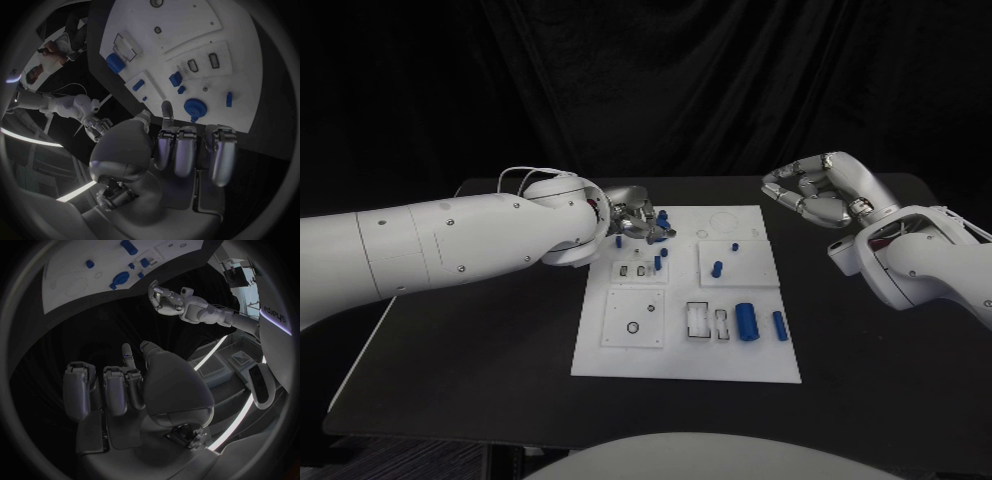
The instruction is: Assemble the parts on the task board
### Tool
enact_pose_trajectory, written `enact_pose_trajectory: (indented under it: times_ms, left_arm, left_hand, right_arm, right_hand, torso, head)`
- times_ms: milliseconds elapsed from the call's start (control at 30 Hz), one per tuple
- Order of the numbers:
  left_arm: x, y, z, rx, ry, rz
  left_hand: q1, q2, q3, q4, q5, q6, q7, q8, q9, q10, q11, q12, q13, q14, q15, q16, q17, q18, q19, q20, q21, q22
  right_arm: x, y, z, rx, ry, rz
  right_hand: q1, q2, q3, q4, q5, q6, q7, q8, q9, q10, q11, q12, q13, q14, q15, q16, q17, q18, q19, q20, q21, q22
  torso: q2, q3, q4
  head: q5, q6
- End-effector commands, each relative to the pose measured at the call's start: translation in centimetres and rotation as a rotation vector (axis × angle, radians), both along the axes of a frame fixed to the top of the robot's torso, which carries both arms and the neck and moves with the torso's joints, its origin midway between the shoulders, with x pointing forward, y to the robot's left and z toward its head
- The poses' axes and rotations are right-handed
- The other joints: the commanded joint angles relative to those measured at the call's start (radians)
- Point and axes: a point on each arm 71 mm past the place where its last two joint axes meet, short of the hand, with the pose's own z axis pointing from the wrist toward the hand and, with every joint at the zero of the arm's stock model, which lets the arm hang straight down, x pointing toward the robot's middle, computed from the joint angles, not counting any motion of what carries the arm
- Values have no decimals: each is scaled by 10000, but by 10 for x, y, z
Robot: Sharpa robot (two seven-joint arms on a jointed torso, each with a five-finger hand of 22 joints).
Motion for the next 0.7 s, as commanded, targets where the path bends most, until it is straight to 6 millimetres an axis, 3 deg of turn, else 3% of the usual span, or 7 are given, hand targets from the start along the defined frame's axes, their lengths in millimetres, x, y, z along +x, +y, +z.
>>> enact_pose_trajectory:
  times_ms: [33, 133, 367, 467, 700]
  left_arm:
    - [-1, 2, -4, 1391, 395, 492]
    - [-2, -2, -5, 1714, 549, 641]
    - [0, -12, -7, 2303, 870, 665]
    - [0, -15, -9, 2570, 1029, 644]
    - [3, -20, -11, 2791, 1133, 627]
  left_hand:
    - [116, 62, -41, -45, 105, -15, -43, 114, 356, 1050, -64, 35, 2629, 1074, -102, 27, 2629, -86, 668, -74, -46, 2124]
    - [138, 97, -74, -110, 211, 117, -138, 220, 841, 1050, -155, 35, 2629, 1074, -190, 27, 2629, -88, 687, -157, -50, 2131]
    - [62, 106, -130, -87, 211, 185, -180, 229, 1069, 1050, -203, 35, 2629, 1074, -236, 27, 2629, -87, 692, -205, -55, 2127]
    - [133, 134, -89, -186, 286, 146, -170, -127, 1008, 1050, -210, 35, 2629, 1074, -260, 27, 2629, -57, 612, -239, -101, 2004]
    - [65, 157, -107, -203, 299, 245, -139, -538, 907, 1050, -189, 35, 2629, 1074, -250, 27, 2629, -31, 545, -239, -150, 1895]
  right_arm:
    - [-1, 2, -2, -42, 129, 10]
    - [-3, 4, -2, -87, 163, 93]
    - [-3, 8, -2, -145, 78, 253]
    - [-3, 9, -2, -178, -40, 341]
    - [-2, 10, -2, -256, -82, 418]
  right_hand:
    - [56, 40, 52, -5, 70, 48, -14, 5, -5, 1024, -23, 27, 2630, 895, -36, 29, 1918, 58, 499, 8, 70, 2022]
    - [70, 37, 62, -17, 95, 44, -13, -4, -9, 1024, -25, 27, 2630, 895, -38, 28, 1914, 57, 502, 5, 73, 2024]
    - [161, 22, 126, -92, 271, 38, -11, -40, -25, 1024, -24, 27, 2630, 894, -40, 27, 1907, 59, 504, -4, 70, 2026]
    - [269, 17, 218, -182, 579, 96, -20, -41, -27, 1024, -32, 27, 2630, 897, -47, 37, 1923, 55, 513, -11, 83, 2039]
    - [274, 14, 228, -188, 611, 100, -19, -44, -28, 1024, -33, 27, 2630, 898, -47, 39, 1926, 55, 513, -11, 82, 2040]
  torso:
    - [11, -32, 16]
    - [4, -49, 35]
    - [-10, -63, 33]
    - [-6, -87, 61]
    - [-7, -86, 58]
  head:
    - [-21, -33]
    - [-9, -89]
    - [24, -150]
    - [39, -160]
    - [61, -239]
